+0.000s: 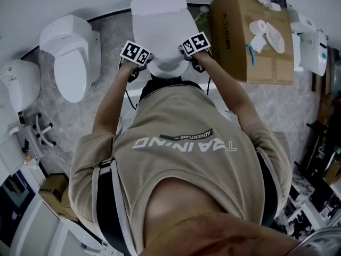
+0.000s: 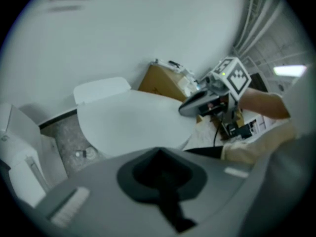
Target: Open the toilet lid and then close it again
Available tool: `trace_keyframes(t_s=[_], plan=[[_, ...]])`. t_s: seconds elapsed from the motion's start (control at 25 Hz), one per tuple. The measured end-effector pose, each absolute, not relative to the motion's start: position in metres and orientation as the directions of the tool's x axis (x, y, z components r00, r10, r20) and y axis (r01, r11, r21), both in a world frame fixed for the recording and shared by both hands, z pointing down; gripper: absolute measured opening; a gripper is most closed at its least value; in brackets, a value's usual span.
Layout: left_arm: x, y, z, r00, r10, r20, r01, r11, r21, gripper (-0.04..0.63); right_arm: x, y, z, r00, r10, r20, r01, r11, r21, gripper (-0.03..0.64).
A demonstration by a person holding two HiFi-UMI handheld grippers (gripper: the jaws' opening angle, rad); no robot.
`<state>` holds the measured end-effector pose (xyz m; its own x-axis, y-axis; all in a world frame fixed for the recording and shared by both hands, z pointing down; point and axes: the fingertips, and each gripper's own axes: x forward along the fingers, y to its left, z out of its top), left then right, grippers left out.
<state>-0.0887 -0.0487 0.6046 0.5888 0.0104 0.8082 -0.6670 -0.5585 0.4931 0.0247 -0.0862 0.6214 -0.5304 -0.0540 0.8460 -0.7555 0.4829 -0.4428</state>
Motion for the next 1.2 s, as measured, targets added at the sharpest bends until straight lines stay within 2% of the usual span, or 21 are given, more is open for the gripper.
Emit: trace_keyframes(t_s=[0.4,0.52,0.68,0.84,1.04,1.2], plan=[[-0.085,-0.005,0.665,0.456,0.136,0.879,-0.770,-0.434,0.467,0.003,0.027,-0.042,0.681,-0.549,0.072,0.832,-0.742,0.415,-0.526,0.011],[-0.089,-0.008,0.673,0.437,0.099,0.894,-0.814,-0.379,0.440,0.003,0.026,-0.035,0.692,-0.542,0.087,0.836,-0.750,0.398,-0.528,0.011],[-0.100,-0.010,0.701,0.376,0.011,0.927,-0.902,-0.223,0.369,0.003,0.026,-0.021,0.711,-0.510,0.098,0.855,-0.783,0.358,-0.508,0.011],[-0.108,-0.006,0.727,0.352,-0.024,0.936,-0.931,-0.109,0.348,0.003,0.026,-0.014,0.727,-0.465,0.084,0.881,-0.823,0.325,-0.465,0.011],[-0.116,-0.002,0.753,0.283,-0.014,0.959,-0.937,-0.217,0.273,0.003,0.028,-0.002,0.753,-0.393,0.075,0.916,-0.872,0.286,-0.397,0.011],[-0.112,0.009,0.776,0.315,0.009,0.949,-0.925,-0.219,0.310,0.003,0.032,0.011,0.776,-0.374,0.060,0.925,-0.899,0.223,-0.378,0.011]])
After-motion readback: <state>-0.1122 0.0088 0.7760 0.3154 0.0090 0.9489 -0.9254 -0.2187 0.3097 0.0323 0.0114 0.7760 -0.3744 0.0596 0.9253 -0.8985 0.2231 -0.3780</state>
